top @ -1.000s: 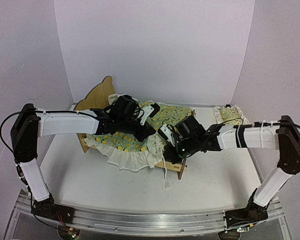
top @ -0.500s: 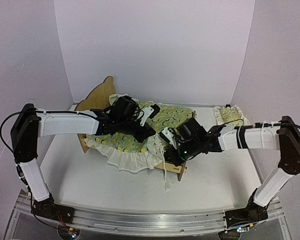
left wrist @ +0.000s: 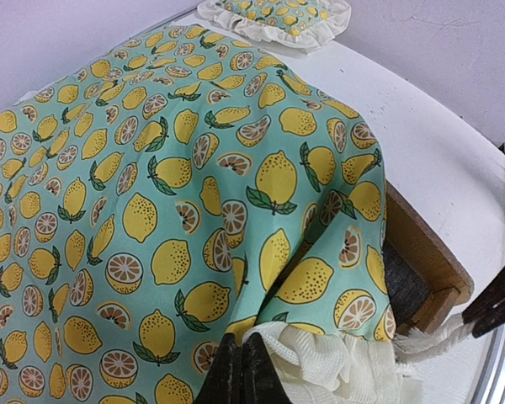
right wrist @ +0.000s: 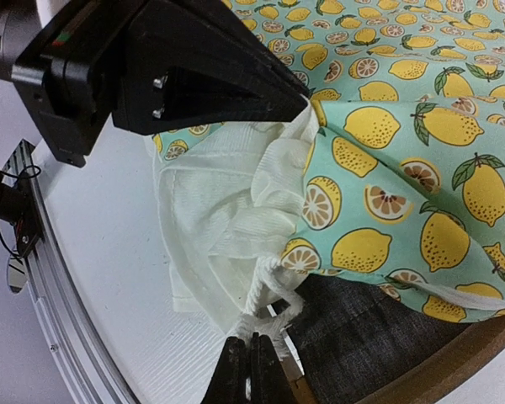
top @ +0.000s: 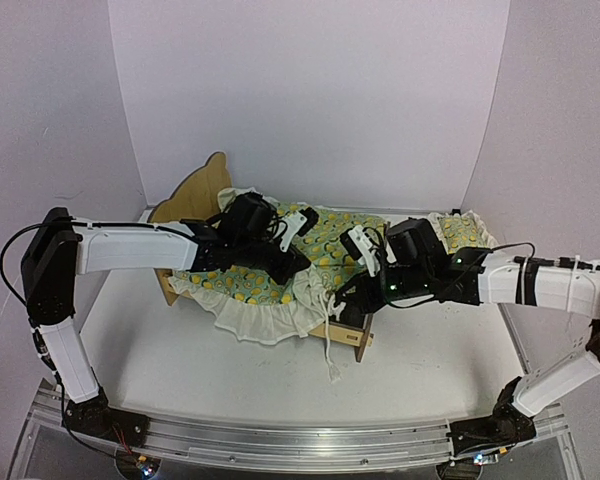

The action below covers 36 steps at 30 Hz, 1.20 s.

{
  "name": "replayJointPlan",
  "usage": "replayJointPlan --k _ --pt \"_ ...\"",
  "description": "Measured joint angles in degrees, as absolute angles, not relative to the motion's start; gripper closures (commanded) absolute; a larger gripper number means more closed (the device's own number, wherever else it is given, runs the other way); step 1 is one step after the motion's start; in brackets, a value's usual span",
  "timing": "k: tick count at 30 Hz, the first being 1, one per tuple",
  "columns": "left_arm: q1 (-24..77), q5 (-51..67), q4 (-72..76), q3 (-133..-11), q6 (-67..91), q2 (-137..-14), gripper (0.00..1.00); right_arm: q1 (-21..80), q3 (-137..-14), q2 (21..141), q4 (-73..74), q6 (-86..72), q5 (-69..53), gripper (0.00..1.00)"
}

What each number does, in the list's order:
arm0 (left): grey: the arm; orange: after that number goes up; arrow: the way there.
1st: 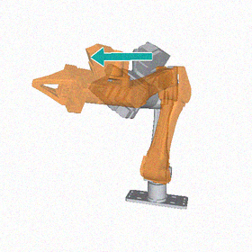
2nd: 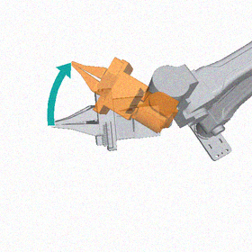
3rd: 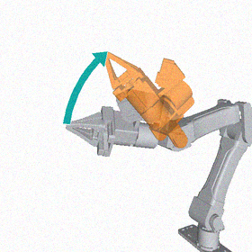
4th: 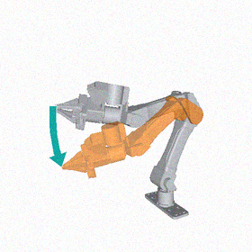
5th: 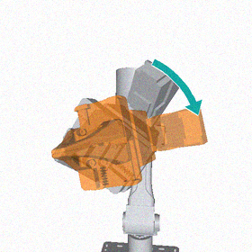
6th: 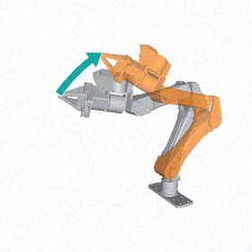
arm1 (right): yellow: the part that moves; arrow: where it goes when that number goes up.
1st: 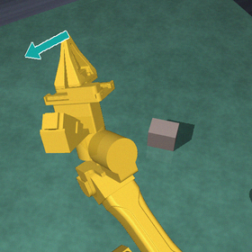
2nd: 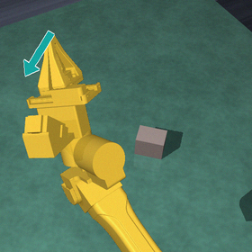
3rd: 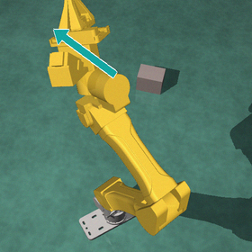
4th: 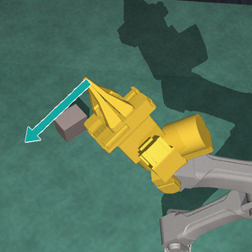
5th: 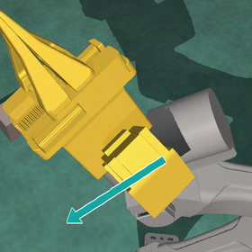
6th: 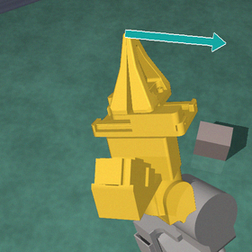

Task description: Set up the pet bed

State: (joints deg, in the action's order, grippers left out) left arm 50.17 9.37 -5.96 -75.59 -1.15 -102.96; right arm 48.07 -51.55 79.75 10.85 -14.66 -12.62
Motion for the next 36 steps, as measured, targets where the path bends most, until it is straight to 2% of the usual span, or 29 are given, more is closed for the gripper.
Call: replayJointPlan --k 8,18,36 --pt "50.2 7.5 -5.1 -74.2 -0.9 -101.1 1.0 45.5 -49.7 80.6 8.3 -10.5 -15.7 1.0" --pt "50.2 1.7 -2.2 -71.5 0.1 -96.6 1.0 44.3 -51.0 88.0 11.9 -5.6 -21.5 1.0" --pt "50.2 1.4 -0.9 -71.1 0.1 -95.5 1.0 37.9 -59.9 96.5 20.1 -13.4 -37.2 1.0"
